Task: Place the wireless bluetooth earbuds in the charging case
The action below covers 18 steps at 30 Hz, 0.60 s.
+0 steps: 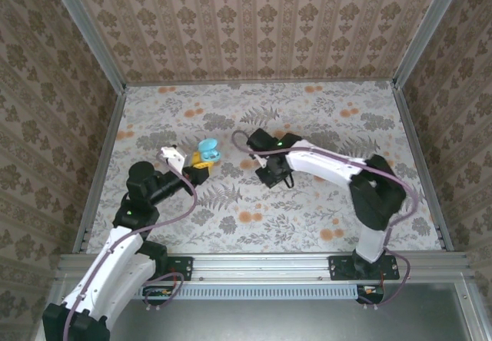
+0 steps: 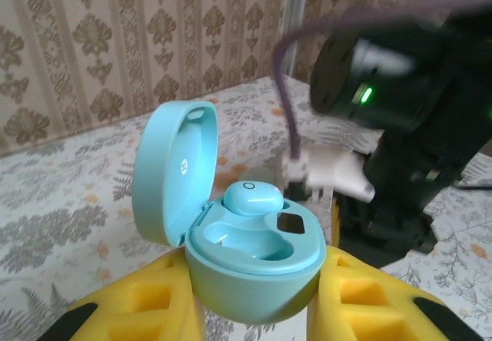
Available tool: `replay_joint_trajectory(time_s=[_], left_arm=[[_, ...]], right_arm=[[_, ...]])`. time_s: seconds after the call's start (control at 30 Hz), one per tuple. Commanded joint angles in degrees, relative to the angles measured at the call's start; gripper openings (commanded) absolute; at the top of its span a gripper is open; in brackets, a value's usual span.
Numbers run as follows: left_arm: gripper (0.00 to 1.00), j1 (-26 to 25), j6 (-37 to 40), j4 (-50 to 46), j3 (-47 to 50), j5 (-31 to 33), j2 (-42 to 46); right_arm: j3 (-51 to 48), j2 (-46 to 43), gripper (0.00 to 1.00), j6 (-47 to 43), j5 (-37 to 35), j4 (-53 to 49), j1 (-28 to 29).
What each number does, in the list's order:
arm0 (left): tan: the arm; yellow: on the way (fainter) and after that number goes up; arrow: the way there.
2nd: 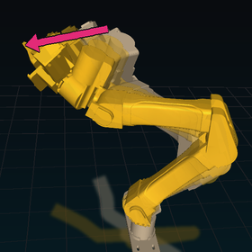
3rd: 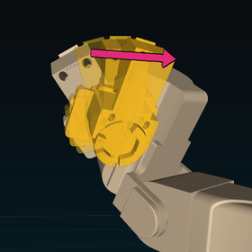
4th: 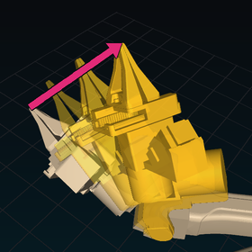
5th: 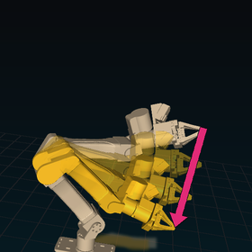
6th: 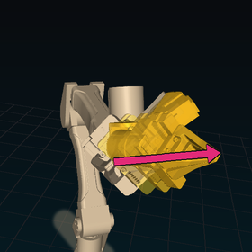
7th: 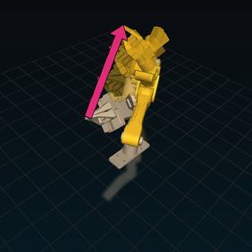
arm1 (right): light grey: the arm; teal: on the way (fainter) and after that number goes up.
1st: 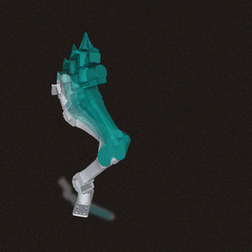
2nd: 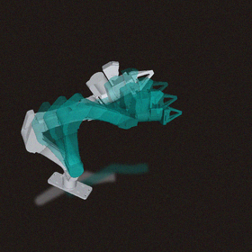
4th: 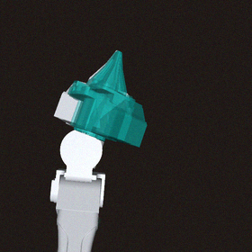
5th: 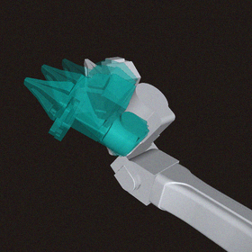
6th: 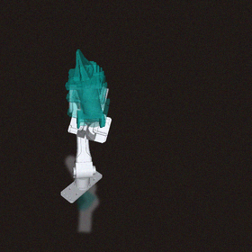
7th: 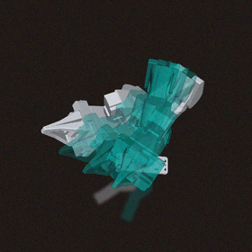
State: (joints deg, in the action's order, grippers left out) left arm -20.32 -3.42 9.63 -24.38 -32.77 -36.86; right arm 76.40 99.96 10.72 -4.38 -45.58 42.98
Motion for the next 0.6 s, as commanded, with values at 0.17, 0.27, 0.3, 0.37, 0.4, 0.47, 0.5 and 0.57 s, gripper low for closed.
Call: replay_joint_trajectory(time_s=[0.17,0.27,0.3,0.37,0.4,0.47,0.5,0.57], left_arm=[[0.24,-4.9,4.7,15.3,0.7,-7.0,-5.3],[0.24,-7.3,5.6,18.1,-0.1,-8.4,-7.8],[0.24,-7.7,5.9,18.5,-0.5,-8.8,-8.5],[0.24,-8.6,6.0,19.2,-1.2,-9.3,-9.8],[0.24,-8.8,6.0,19.5,-1.4,-9.3,-10.2],[0.24,-9.3,6.1,19.8,-1.8,-9.3,-10.6],[0.24,-9.4,6.1,19.9,-1.9,-9.2,-10.6],[0.24,-9.6,6.1,19.8,-2.1,-9.2,-10.6]], right_arm=[[-8.9,-25.2,0.17,15.8,11.9,13.9,0.1],[-11.7,-30.4,0.16,19.1,15.1,20.8,1.1],[-11.8,-31.3,0.16,19.7,15.5,22.0,1.7],[-11.2,-32.4,0.16,20.6,16.0,24.1,3.4],[-11.0,-32.6,0.16,20.9,16.1,25.1,4.0],[-10.3,-32.5,0.16,21.4,16.3,27.5,5.7],[-9.9,-32.2,0.16,21.7,16.3,28.4,6.3],[-8.8,-31.0,0.16,22.0,16.4,29.6,7.5]])
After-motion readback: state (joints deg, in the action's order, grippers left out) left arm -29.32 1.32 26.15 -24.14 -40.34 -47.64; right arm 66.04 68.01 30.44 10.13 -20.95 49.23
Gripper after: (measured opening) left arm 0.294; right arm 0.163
